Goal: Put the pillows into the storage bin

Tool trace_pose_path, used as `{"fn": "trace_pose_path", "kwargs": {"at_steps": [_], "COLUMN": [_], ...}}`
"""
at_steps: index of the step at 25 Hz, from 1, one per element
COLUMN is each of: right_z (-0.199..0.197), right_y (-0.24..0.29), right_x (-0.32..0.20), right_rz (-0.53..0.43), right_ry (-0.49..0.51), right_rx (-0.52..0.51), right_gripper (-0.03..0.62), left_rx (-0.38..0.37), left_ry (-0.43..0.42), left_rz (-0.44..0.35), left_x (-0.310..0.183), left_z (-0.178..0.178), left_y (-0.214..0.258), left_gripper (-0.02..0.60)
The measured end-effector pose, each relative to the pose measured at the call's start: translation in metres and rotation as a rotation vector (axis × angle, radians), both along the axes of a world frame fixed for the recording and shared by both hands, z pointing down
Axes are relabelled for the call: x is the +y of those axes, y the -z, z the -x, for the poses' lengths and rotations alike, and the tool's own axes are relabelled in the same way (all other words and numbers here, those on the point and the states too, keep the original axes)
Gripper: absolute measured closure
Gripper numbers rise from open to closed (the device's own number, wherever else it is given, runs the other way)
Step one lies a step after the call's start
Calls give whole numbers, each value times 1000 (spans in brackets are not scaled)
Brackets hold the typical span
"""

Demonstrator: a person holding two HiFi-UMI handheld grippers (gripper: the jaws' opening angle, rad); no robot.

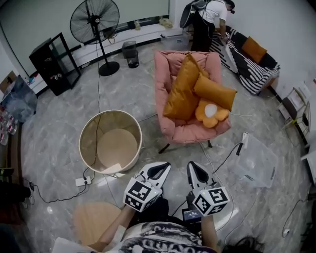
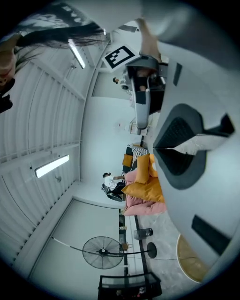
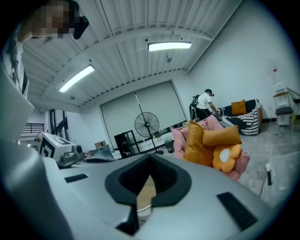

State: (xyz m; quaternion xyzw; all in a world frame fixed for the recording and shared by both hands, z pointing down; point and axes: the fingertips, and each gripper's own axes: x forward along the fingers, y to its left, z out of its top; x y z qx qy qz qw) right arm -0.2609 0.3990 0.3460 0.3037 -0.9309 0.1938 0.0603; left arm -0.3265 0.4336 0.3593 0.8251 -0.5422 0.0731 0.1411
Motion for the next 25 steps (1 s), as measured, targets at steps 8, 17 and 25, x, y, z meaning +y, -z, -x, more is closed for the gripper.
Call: {"fn": "trace_pose_path", "kwargs": {"at_steps": [8,17,25], "right_z": [43,73,77], "right_y": [-3,-20,-48], "right_x": [-67,-130,-233], "right_rz": [1,29,56], "right_ry": [-46,11,74], "right_rx": [41,85,61], "right_gripper": [594,594,594], "left_rx": [26,54,31], "left_ry": [-18,14,108], "left_rz": [24,44,60], "left_x": [-66,-117,-207], "left_z": [52,71,83], "left_y": [-16,-25,-45], "left_gripper": [569,569,569]}}
